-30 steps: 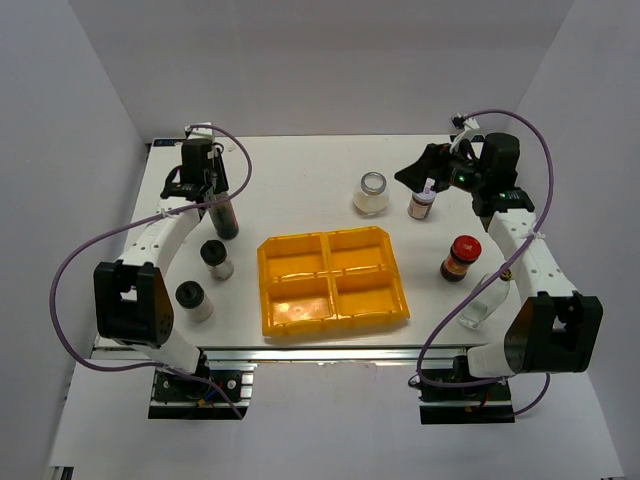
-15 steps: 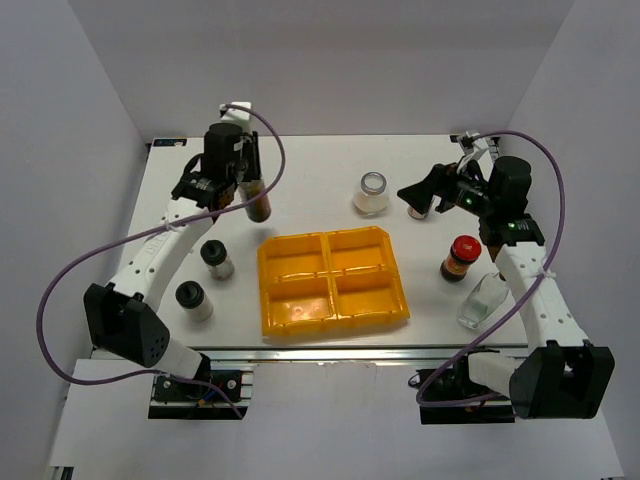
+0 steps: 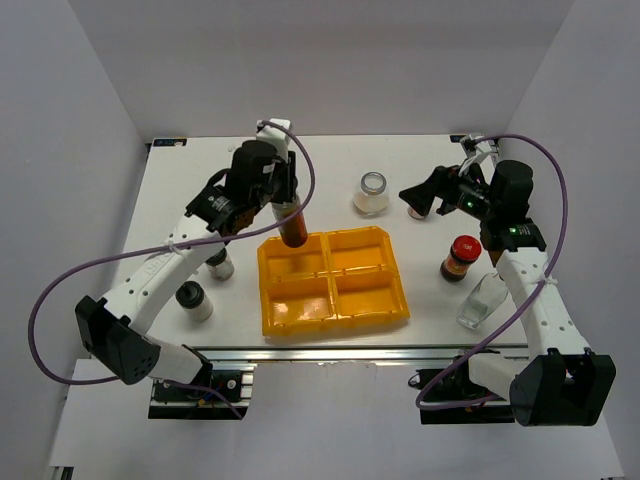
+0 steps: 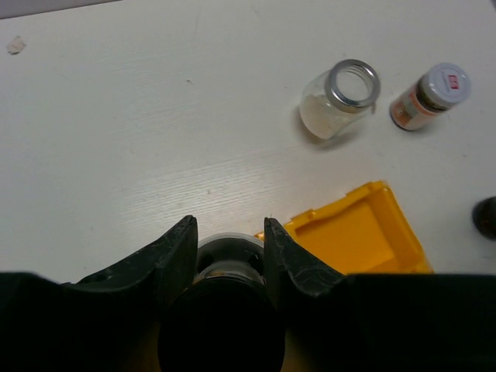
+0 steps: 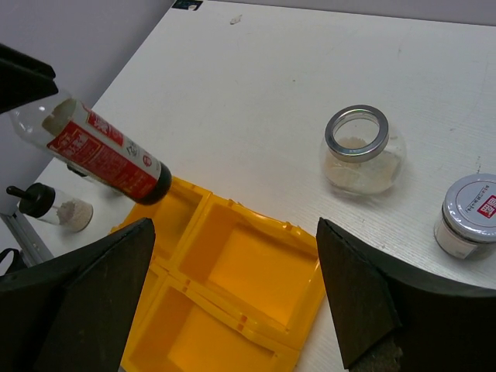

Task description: Organize the condiment bottles

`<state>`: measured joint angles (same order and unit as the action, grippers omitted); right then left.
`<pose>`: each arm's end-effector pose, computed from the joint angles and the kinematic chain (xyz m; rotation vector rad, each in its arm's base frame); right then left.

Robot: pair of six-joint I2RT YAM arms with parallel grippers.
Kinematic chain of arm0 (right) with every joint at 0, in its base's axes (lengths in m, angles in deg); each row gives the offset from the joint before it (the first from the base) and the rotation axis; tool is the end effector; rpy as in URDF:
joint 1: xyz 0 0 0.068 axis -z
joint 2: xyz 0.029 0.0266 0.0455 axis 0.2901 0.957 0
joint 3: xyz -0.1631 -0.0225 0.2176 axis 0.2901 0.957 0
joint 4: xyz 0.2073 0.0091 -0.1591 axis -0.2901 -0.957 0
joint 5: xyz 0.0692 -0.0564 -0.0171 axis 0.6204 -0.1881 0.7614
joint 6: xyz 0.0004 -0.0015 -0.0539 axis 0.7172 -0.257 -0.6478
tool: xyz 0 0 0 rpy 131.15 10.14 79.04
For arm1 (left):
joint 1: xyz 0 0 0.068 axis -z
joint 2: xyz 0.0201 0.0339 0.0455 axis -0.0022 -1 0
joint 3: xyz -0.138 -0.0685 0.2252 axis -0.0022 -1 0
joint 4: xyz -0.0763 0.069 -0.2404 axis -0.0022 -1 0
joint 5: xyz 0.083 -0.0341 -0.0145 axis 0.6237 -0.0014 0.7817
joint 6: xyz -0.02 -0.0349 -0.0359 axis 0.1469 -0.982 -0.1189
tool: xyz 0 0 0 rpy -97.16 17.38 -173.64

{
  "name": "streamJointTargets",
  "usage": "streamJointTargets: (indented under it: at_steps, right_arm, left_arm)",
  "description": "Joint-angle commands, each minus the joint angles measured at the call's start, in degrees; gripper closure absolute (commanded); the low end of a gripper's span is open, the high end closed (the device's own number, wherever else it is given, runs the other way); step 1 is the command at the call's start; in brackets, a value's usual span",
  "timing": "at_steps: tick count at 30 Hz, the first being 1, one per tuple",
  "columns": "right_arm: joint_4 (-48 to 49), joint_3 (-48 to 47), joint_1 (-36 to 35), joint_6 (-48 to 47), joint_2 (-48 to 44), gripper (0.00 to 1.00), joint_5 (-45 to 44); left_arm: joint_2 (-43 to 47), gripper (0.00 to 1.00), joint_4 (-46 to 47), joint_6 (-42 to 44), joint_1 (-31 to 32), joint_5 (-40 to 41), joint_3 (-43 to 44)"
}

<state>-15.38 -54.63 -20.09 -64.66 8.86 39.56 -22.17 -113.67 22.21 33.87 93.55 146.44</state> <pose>0.2554 0.0360 0.3630 -0.3248 1.7440 0.7833 0.2661 -0.1685 0.3954 0.2324 2.0377 -0.2423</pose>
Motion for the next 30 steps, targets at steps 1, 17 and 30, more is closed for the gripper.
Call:
streamJointTargets:
  at_steps: [1, 17, 30]
  right_arm:
    - [0.9, 0.3, 0.15, 0.5, 0.41, 0.11, -1.35]
    - [-0.07, 1.18, 0.15, -2.39, 2.17, 0.11, -6.89]
    - [-3.93, -1.81, -0.03, -7.05, 8.15, 0.1, -13.04]
  left_arm:
    - [5.64, 1.0, 5.36, -2.82, 2.64, -1.35, -1.72]
    - [2.31, 1.0, 17.92, -1.16, 8.71, 0.82, -12.55]
    - [-3.49, 0.41, 17.93, 1.31, 12.05, 4.44, -13.08]
